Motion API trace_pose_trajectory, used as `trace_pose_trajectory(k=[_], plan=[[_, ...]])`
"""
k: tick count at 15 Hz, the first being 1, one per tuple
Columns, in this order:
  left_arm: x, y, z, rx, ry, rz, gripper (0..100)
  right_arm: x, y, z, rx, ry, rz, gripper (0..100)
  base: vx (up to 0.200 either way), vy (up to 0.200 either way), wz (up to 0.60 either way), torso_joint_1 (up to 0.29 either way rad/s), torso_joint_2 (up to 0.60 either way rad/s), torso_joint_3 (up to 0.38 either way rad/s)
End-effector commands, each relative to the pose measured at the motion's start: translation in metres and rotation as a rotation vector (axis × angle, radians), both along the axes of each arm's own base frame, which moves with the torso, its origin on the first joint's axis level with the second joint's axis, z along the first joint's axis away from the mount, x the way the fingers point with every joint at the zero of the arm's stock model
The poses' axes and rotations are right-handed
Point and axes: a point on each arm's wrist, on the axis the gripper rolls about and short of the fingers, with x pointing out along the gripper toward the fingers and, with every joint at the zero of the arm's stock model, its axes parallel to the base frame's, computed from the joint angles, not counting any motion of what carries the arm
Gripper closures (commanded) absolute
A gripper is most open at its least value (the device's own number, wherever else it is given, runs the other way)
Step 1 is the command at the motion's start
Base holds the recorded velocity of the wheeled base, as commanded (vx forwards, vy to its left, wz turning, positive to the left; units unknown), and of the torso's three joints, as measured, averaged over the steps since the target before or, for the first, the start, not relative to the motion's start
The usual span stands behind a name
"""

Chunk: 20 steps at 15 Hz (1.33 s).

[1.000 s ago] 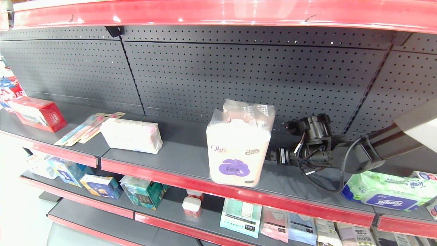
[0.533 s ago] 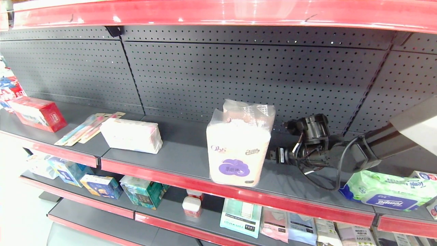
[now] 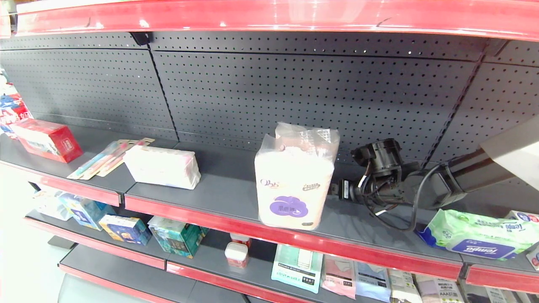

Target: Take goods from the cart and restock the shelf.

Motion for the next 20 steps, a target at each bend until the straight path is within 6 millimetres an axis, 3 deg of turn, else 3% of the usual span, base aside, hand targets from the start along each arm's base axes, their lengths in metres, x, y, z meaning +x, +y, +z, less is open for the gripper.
trace_pose_trajectory(k=[1,20], plan=[[0.0001,0.0,0.0,0.0,0.002,0.001,0,0.002,0.0004,0.0047,0.016,0.0,-0.014,0,0.0,0.0,0.0,0.0,0.0,0.0],[0.0001,0.0,0.0,0.0,0.002,0.001,0,0.0027,0.0076,0.0117,0.072,0.075,-0.074,0,0.0,0.0,0.0,0.0,0.0,0.0]])
